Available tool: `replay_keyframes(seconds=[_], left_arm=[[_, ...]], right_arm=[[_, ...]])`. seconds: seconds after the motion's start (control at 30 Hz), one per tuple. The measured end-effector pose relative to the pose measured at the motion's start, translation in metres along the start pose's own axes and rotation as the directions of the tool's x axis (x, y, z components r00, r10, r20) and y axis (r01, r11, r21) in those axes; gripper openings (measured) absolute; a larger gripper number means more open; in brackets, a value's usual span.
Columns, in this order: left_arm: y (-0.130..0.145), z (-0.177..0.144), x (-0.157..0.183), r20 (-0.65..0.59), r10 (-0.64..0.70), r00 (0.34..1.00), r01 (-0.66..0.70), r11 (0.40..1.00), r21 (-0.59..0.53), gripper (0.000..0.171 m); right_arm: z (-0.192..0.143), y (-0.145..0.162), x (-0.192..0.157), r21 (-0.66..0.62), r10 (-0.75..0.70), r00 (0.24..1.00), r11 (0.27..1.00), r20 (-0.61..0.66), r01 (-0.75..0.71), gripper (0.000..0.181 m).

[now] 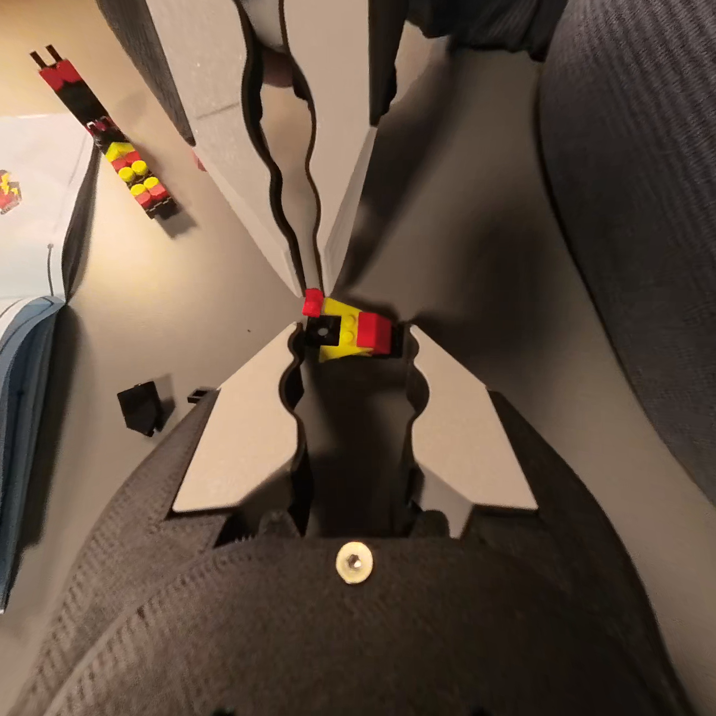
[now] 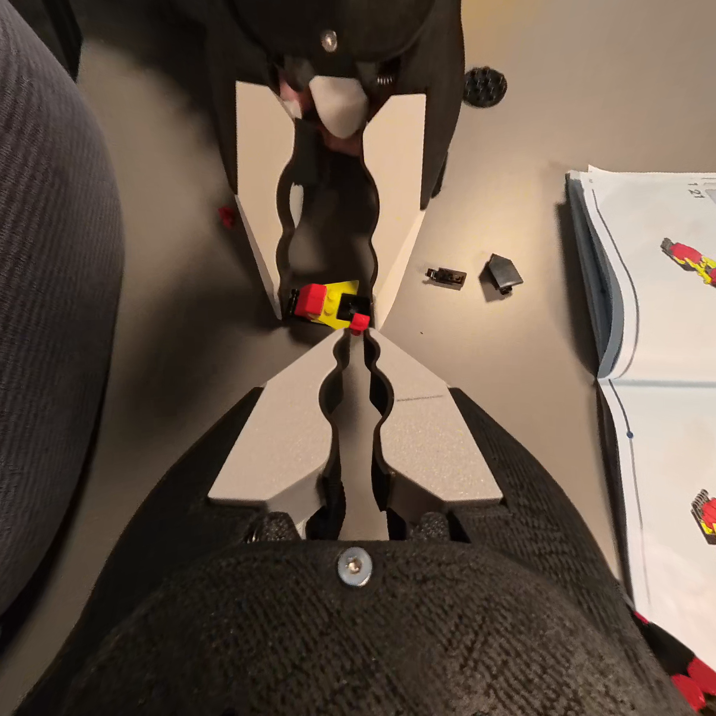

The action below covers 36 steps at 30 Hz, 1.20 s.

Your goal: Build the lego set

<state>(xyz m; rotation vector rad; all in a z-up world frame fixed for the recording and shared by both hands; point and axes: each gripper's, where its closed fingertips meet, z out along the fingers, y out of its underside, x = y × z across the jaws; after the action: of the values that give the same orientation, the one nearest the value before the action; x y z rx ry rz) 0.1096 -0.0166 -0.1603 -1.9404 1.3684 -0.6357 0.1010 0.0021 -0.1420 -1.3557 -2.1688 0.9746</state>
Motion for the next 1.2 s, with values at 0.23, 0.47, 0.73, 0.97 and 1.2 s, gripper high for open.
replay_keyframes(seconds=[0.23,0.47,0.73,0.97,1.2], left_arm=[[-0.0027,0.0037,-0.0030,0.069,-0.069,0.995,0.069,0.998,0.003,0.051],[-0.0027,0.0040,-0.0031,0.072,-0.080,0.994,0.080,0.997,0.004,0.050],[-0.0026,0.0041,-0.0031,0.069,-0.084,0.994,0.084,0.996,0.005,0.051],[-0.0027,0.0041,-0.0030,0.066,-0.086,0.994,0.086,0.996,0.005,0.051],[-0.0028,0.0040,-0.0029,0.065,-0.087,0.994,0.087,0.996,0.006,0.050]], right_arm=[[0.0004,-0.0017,0.0004,-0.074,-0.009,0.999,0.997,0.036,0.011,0.005],[0.0039,-0.0006,-0.0019,-0.156,-0.034,0.996,0.987,0.079,0.046,0.005],[0.0037,-0.0001,-0.0006,-0.171,-0.035,0.996,0.984,0.080,0.049,0.005],[0.0047,-0.0010,0.0002,-0.162,-0.037,0.997,0.986,0.073,0.048,0.007],[0.0043,-0.0008,0.0016,-0.158,-0.037,0.997,0.986,0.063,0.047,0.009]])
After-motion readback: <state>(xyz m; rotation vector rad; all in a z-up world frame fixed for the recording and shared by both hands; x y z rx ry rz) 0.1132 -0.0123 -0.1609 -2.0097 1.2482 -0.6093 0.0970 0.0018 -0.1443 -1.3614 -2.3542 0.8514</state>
